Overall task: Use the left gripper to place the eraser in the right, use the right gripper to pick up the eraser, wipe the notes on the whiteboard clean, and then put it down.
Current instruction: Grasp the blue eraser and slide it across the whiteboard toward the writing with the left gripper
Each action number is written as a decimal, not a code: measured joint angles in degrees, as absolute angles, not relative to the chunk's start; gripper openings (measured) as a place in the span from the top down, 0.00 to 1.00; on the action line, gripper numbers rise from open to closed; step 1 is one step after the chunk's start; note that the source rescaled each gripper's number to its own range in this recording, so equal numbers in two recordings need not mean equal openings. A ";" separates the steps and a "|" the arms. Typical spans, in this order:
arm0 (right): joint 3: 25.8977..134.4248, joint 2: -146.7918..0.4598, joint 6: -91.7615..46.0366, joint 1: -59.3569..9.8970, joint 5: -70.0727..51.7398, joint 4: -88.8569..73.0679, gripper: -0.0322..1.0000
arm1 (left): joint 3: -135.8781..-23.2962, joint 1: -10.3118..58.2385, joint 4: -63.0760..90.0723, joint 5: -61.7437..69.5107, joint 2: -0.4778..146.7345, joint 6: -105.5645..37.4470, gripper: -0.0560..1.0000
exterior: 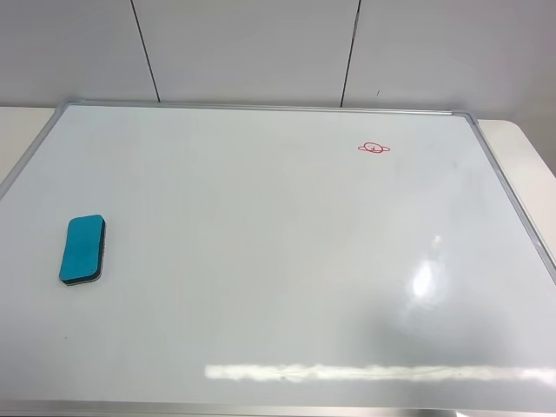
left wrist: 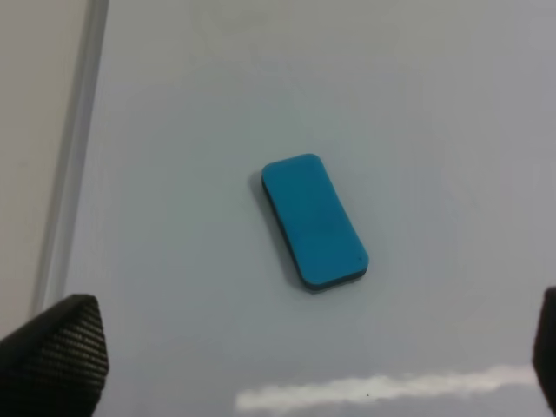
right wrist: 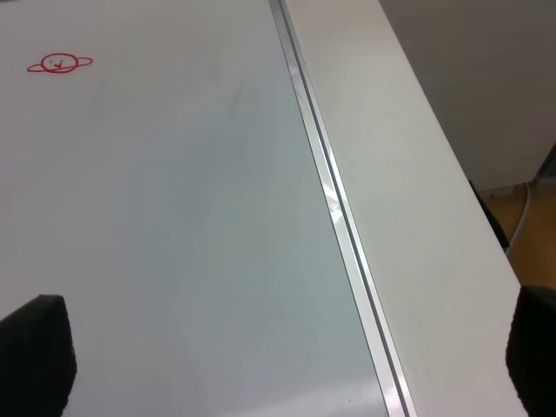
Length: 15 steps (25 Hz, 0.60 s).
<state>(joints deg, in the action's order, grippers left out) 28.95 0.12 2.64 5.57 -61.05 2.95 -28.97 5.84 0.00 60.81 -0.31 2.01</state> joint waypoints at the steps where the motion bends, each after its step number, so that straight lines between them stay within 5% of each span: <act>1: 28.95 0.12 2.64 5.57 -61.05 2.95 0.00 | -28.97 5.84 0.00 60.81 -0.31 2.01 0.00; 10: 28.95 0.12 2.64 5.57 -61.05 2.95 0.00 | -28.97 5.84 0.00 60.76 0.50 2.01 0.00; 15: 28.95 0.12 2.64 5.57 -61.05 2.95 0.00 | -31.88 5.84 0.00 56.87 12.86 1.76 0.00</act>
